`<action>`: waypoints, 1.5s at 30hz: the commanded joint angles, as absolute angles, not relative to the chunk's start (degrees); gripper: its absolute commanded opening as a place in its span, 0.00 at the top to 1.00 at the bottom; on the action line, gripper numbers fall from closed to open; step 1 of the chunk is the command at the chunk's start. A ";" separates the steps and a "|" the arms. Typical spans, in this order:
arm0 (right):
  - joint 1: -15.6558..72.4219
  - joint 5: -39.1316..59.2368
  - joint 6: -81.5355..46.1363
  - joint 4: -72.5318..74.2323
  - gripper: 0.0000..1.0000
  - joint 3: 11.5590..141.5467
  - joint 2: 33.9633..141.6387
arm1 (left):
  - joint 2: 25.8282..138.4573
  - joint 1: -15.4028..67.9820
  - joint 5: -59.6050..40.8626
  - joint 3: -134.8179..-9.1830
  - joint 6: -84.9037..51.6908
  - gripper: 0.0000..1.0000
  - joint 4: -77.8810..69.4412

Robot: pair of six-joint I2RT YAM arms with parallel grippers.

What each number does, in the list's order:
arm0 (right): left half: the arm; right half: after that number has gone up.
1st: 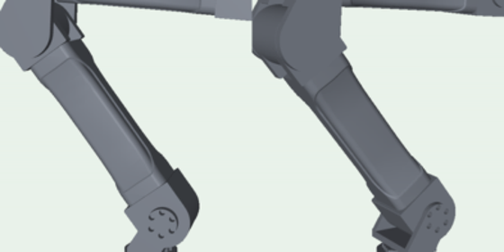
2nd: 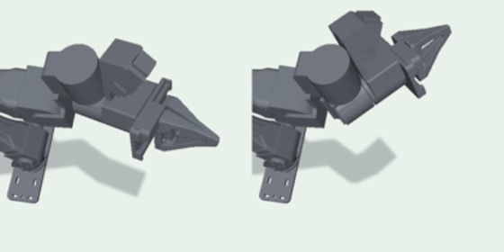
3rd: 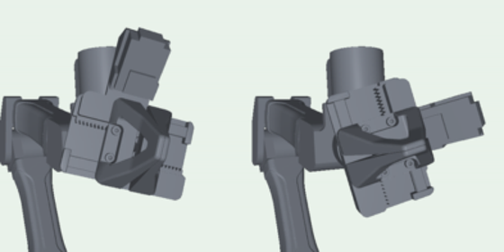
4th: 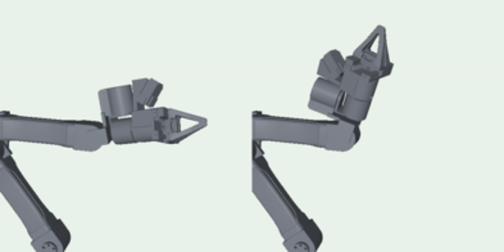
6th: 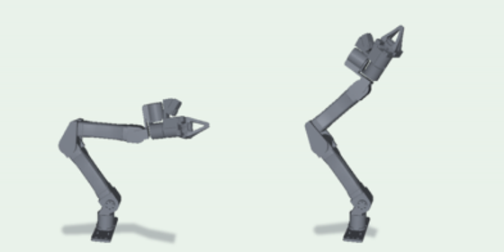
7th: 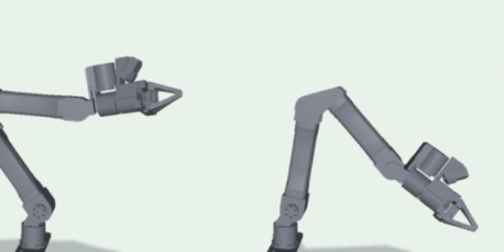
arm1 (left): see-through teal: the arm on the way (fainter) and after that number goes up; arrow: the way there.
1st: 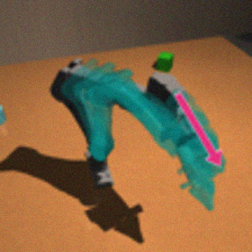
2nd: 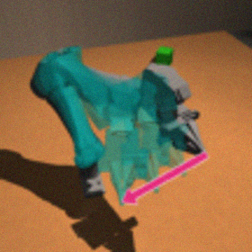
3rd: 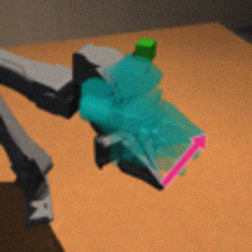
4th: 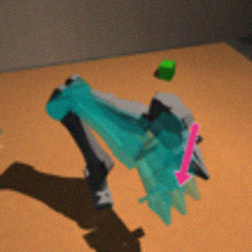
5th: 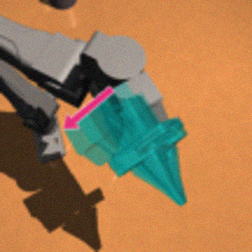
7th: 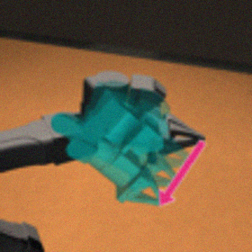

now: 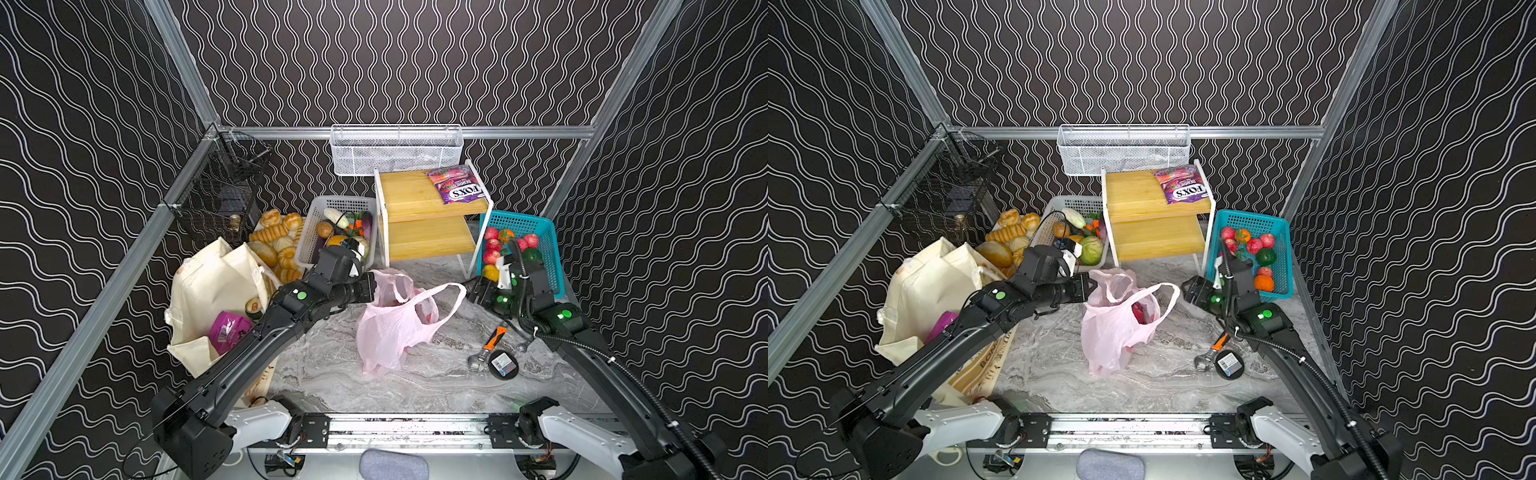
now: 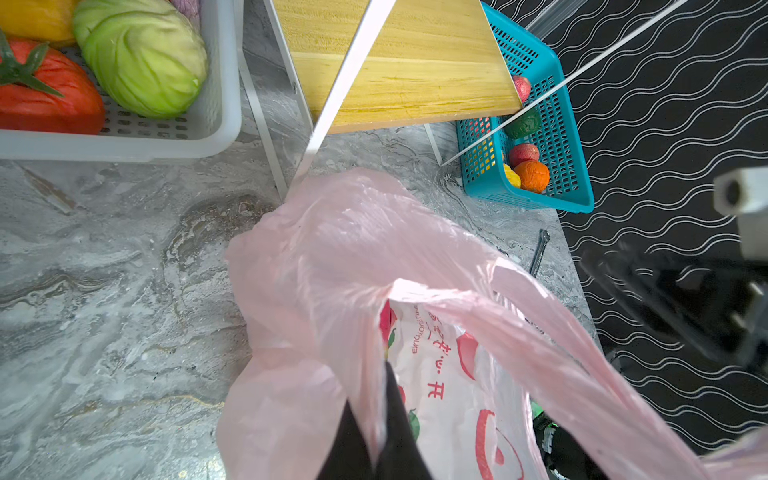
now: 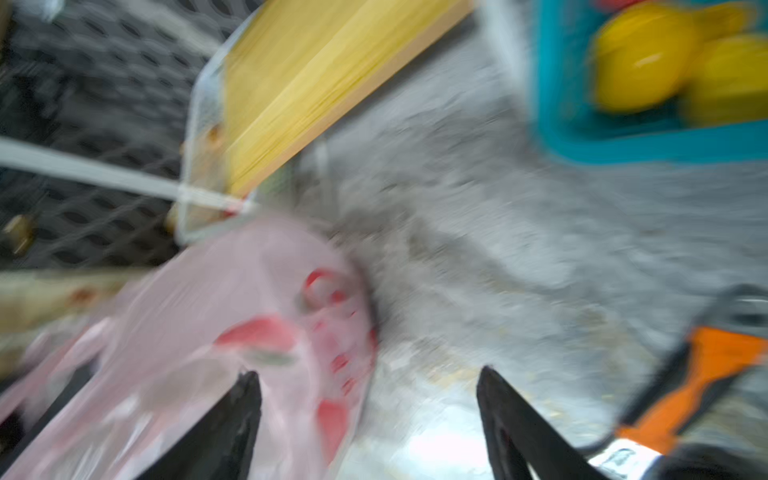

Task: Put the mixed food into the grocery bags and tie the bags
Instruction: 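Release the dragon fruit and return the right gripper to the teal basket, then grasp the green fruit in the teal basket with the right gripper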

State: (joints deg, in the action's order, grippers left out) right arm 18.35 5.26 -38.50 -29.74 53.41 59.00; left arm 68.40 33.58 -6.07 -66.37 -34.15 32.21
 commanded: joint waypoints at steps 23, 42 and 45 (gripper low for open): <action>-15.54 -1.97 -23.19 -19.81 0.25 88.37 115.72 | 69.96 33.40 -8.73 -68.41 -32.57 1.00 30.54; -15.64 -0.35 -18.50 -23.19 0.44 97.36 126.57 | 70.80 33.35 -8.29 -69.25 -32.34 1.00 31.11; -15.64 0.24 -17.74 -21.41 0.48 95.97 124.19 | 70.74 33.31 -8.09 -69.36 -32.34 1.00 31.19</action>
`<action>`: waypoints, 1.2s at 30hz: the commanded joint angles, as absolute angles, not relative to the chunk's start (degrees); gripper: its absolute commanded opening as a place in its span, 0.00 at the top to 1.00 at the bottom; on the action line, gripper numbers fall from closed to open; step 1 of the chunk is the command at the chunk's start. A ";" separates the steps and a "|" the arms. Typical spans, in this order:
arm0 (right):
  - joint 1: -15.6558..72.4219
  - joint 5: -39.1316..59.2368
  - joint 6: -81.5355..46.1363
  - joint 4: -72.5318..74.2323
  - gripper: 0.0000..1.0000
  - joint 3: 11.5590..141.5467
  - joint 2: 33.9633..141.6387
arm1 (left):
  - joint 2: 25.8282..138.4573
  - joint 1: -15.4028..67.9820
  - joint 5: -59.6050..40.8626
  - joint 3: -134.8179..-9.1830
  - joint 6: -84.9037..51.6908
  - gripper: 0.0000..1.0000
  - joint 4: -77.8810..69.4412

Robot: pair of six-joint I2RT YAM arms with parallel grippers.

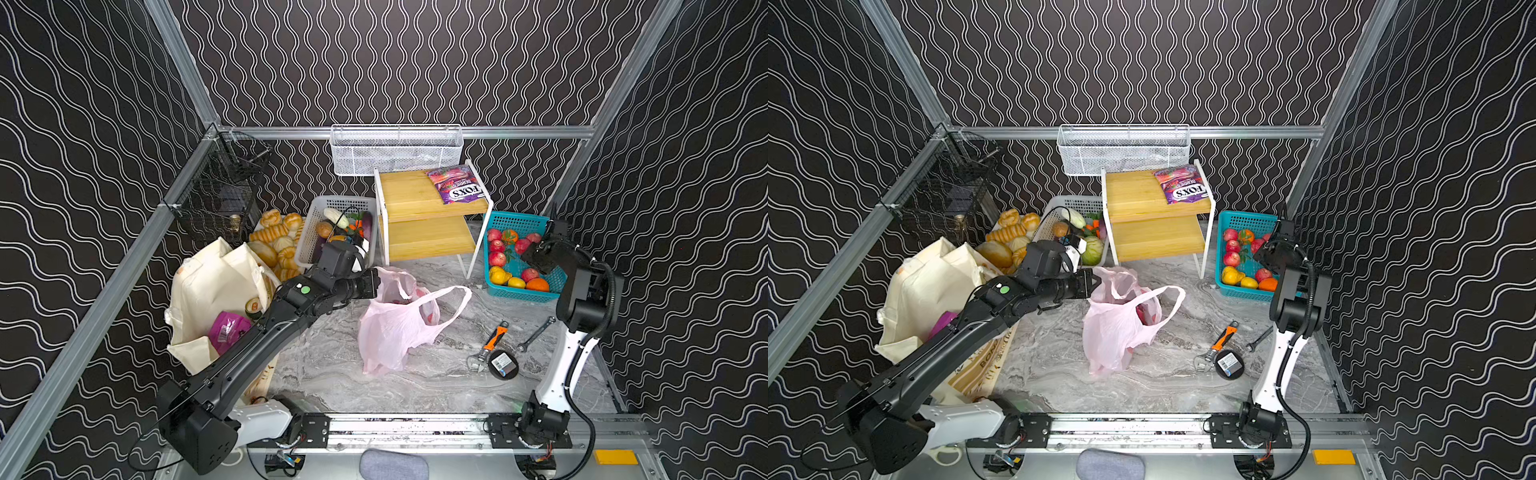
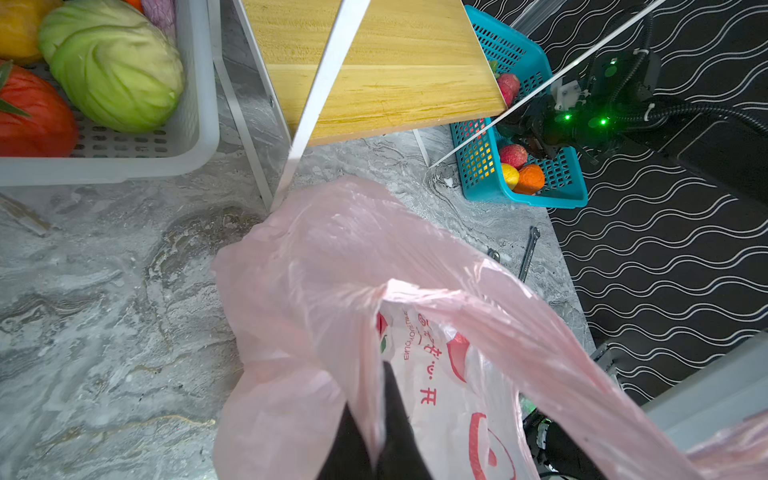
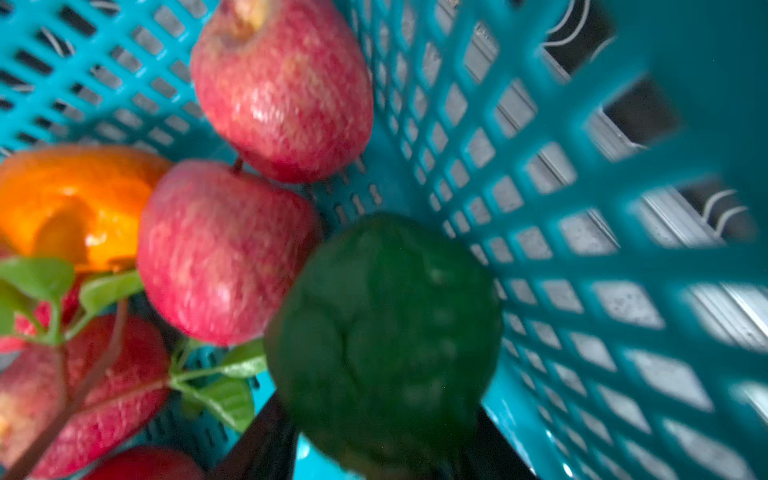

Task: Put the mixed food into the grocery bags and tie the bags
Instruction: 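Grasp the green fruit in the teal basket with the right gripper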

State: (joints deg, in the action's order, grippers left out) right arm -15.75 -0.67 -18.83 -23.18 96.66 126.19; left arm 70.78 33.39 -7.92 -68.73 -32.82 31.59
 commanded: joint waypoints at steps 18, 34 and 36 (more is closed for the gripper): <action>-16.30 -5.00 -17.22 -20.52 0.32 99.11 127.89 | 69.82 33.22 -7.71 -69.35 -31.83 1.00 31.60; -16.30 1.17 -16.52 -19.26 0.50 96.87 122.83 | 69.00 33.31 -7.33 -68.53 -32.15 1.00 31.50; -16.18 2.67 -16.69 -19.16 0.50 95.40 120.33 | 68.96 33.26 -7.36 -68.46 -32.19 1.00 31.41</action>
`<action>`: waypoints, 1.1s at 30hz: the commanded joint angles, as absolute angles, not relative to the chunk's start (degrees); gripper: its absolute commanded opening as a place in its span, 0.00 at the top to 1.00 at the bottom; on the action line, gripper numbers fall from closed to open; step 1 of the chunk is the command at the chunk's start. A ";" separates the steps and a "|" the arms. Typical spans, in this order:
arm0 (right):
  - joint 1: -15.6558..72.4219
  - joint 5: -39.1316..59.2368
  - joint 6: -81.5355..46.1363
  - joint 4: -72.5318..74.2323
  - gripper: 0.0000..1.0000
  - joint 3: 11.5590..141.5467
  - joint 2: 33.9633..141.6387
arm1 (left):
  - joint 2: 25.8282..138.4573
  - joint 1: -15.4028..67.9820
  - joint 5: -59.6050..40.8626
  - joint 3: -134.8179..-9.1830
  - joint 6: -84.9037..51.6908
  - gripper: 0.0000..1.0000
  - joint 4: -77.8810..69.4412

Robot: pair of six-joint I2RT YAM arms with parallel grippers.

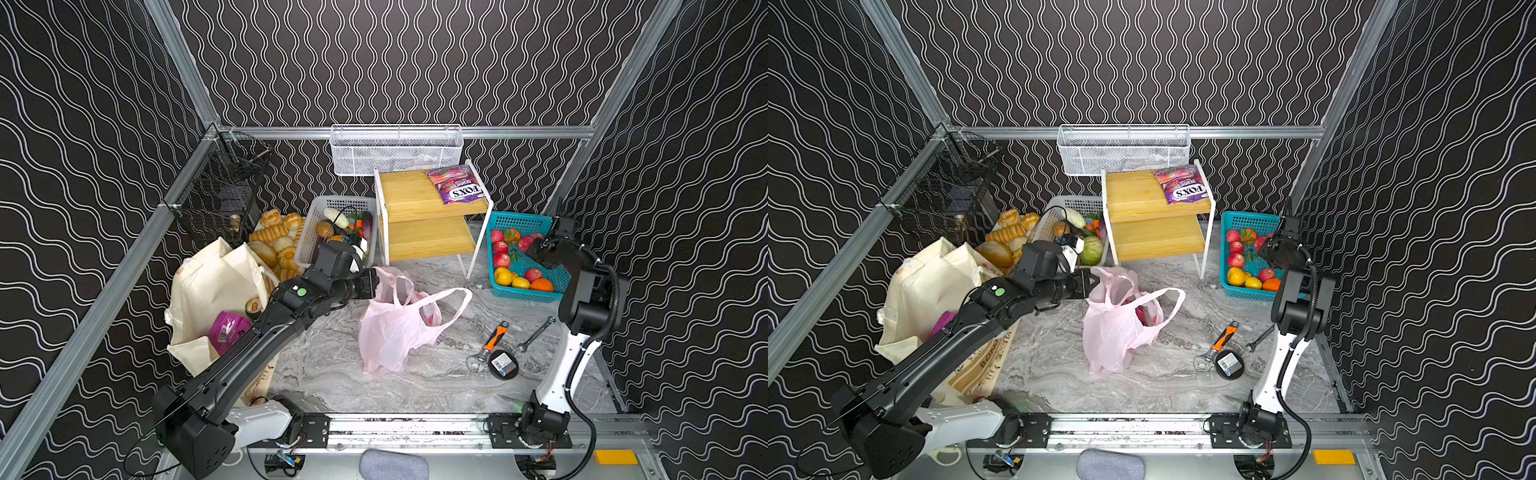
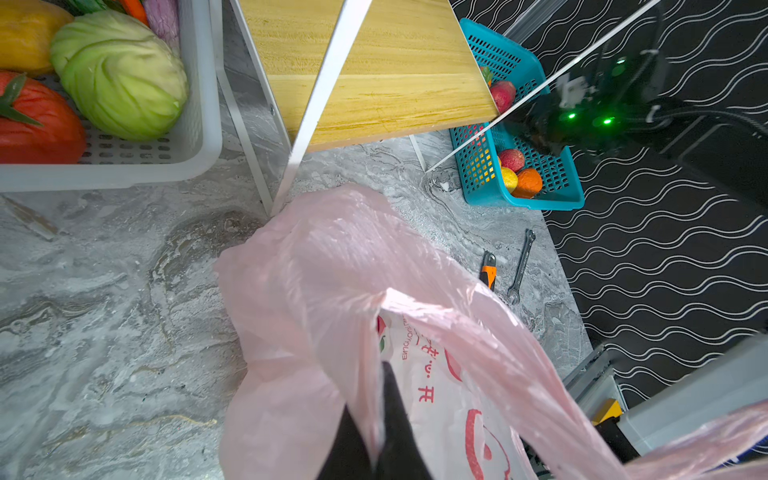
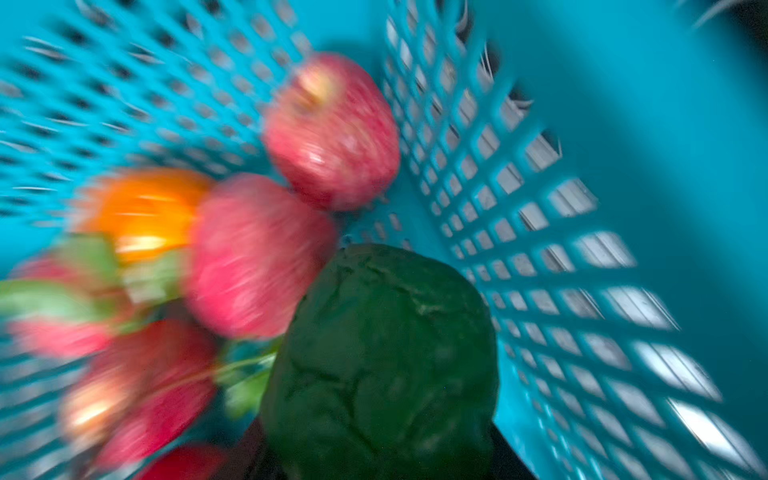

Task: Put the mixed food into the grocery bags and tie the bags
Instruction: 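Grasp the green fruit in the teal basket with the right gripper, then carry the green fruit into the pink bag held by the left gripper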

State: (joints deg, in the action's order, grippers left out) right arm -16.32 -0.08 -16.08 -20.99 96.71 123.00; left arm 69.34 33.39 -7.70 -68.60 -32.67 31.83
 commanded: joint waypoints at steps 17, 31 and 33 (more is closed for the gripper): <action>-14.96 29.07 -28.70 -13.28 0.52 67.55 82.25 | 66.84 33.25 -5.76 -66.05 -32.43 1.00 29.69; 12.75 41.25 -30.60 -19.90 0.54 55.11 66.50 | 67.46 33.13 -8.03 -66.60 -31.93 1.00 28.42; 16.38 44.17 -28.92 -21.18 0.54 55.76 67.85 | 67.64 32.99 -8.69 -66.46 -32.26 1.00 28.06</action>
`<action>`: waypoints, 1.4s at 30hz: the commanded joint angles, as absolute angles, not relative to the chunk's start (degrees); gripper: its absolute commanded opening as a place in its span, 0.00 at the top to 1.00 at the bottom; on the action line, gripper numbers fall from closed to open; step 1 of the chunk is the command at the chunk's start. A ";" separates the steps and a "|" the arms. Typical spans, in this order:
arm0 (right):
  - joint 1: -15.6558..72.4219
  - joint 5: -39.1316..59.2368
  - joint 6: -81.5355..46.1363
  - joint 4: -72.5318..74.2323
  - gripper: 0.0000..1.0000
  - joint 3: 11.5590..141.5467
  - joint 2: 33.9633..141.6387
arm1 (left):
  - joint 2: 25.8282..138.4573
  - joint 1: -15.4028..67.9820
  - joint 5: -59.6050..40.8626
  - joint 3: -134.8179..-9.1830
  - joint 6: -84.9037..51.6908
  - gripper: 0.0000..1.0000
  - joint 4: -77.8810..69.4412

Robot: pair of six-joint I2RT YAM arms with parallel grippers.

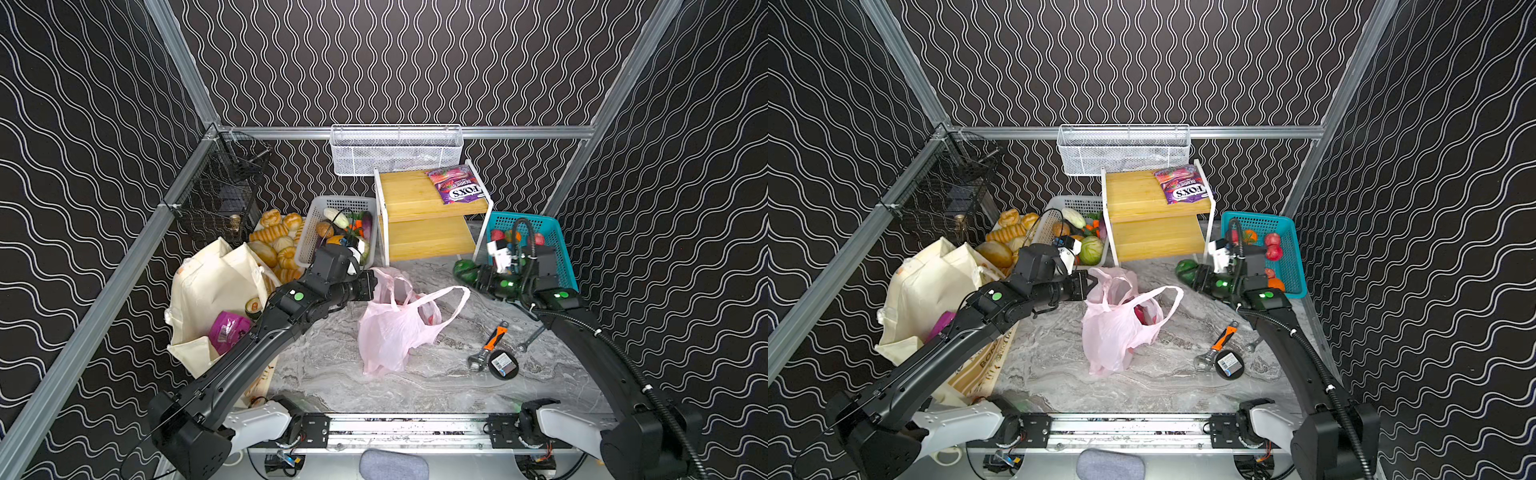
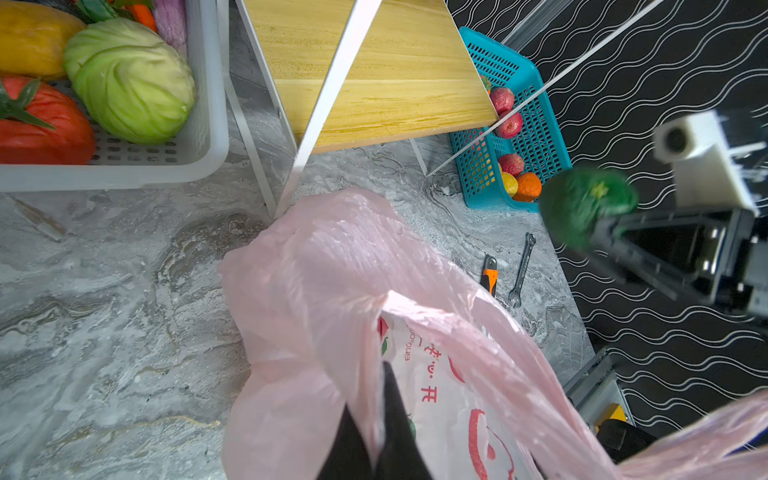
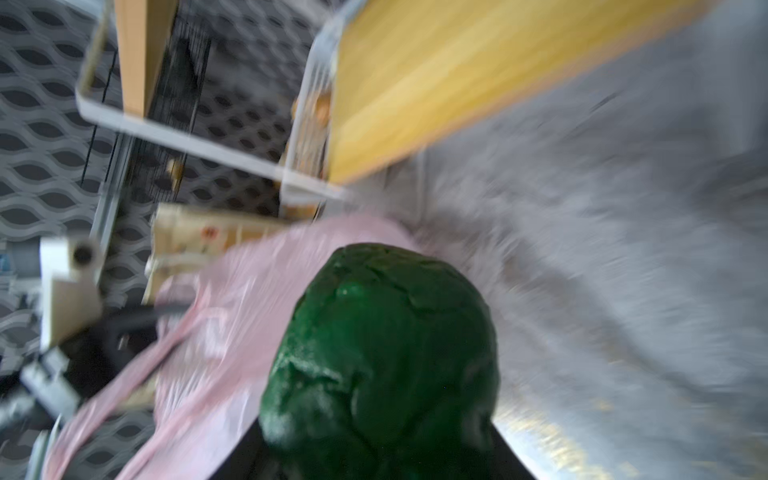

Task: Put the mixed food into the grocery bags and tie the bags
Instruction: 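Carry the green fruit into the pink bag held by the left gripper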

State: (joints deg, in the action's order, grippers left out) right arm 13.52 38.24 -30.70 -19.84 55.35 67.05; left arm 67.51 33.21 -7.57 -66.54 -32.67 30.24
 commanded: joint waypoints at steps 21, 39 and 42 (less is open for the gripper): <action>35.15 46.63 -9.52 -37.17 0.51 63.90 76.87 | 68.67 32.98 -9.49 -66.95 -34.10 1.00 26.61; 34.58 35.63 -6.35 -27.83 0.08 68.11 71.99 | 69.86 32.95 -5.23 -68.02 -34.28 1.00 29.56; 33.48 30.41 -5.94 -25.63 0.07 65.19 66.10 | 69.80 32.92 -4.46 -68.03 -34.23 1.00 29.51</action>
